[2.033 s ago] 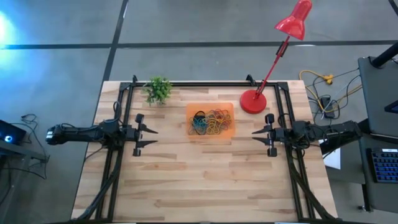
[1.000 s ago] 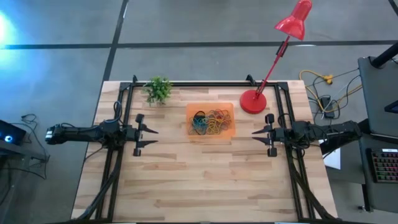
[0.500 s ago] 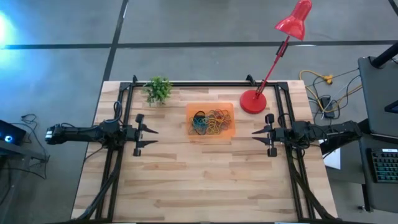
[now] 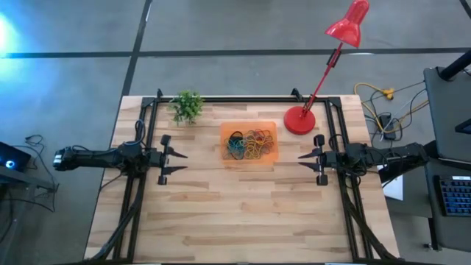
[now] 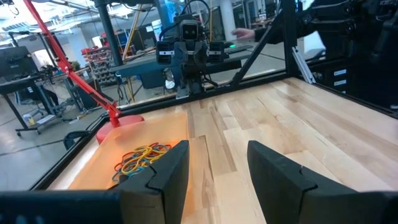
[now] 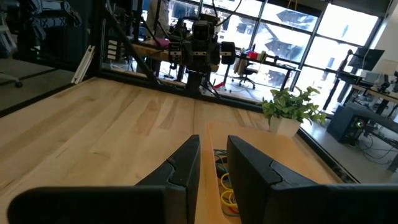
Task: Pick and place rubber bands into bin
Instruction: Return to Home Position
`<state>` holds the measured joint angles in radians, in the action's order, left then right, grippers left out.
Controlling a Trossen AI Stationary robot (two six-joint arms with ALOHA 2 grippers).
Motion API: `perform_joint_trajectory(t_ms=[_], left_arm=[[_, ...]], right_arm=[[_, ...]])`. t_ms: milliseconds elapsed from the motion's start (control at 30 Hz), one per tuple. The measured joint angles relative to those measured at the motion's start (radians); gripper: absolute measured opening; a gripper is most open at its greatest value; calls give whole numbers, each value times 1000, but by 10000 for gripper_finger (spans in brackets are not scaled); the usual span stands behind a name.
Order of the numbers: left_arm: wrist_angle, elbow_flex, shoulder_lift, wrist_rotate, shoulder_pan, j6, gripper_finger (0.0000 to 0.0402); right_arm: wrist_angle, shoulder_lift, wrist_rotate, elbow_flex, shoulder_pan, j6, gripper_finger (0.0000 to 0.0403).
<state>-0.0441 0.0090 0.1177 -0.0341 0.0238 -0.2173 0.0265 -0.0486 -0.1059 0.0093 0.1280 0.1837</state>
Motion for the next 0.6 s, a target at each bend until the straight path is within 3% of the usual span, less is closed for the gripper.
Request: perform_joint_trajectory(t_ms=[600], left_arm=[[0,0,7,0,0,0,148]], right_arm=[[0,0,0,0,0,0,68]])
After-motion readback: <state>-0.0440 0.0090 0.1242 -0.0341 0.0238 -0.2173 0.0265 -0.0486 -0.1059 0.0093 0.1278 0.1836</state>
